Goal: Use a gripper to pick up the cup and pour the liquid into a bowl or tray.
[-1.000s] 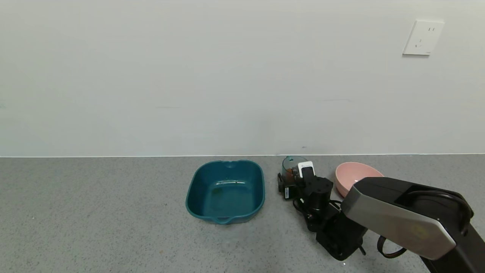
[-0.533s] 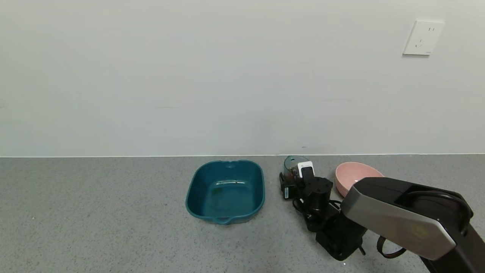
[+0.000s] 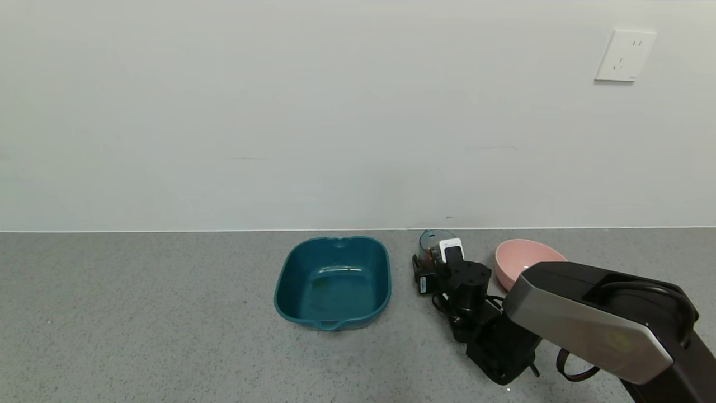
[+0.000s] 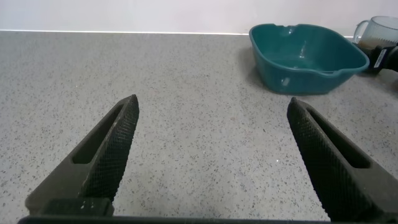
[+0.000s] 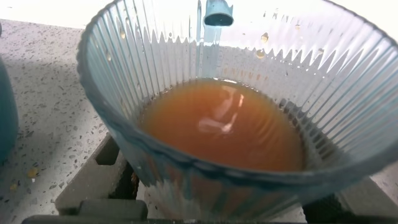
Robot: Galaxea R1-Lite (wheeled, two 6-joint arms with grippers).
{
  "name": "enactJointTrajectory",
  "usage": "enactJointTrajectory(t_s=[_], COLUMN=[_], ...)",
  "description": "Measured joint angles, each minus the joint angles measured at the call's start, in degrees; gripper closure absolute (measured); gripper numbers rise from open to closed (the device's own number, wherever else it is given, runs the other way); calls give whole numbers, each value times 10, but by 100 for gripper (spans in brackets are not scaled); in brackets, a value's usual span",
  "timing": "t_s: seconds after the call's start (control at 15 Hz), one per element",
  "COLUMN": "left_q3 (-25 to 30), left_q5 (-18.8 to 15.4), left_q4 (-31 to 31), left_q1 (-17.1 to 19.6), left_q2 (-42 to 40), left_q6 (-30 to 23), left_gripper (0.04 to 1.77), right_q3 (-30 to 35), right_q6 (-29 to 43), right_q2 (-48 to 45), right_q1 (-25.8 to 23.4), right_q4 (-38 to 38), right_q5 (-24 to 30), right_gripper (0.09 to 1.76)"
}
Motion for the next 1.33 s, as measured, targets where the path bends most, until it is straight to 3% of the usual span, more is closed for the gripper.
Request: enactJointTrajectory(t_s=[0.73, 1.33], left_q3=[0, 0], left_q5=[0, 0], left_q4=[0, 0], left_q1=[0, 0], left_q2=[0, 0], left_q6=[0, 0], left_gripper=[9, 9], right_q3=[3, 1], right_q6=[-3, -2], right_q2=[-34, -183], right_q1=[0, -9], right_q4=[19, 160], right_q5=[10, 21], right_gripper=[46, 46])
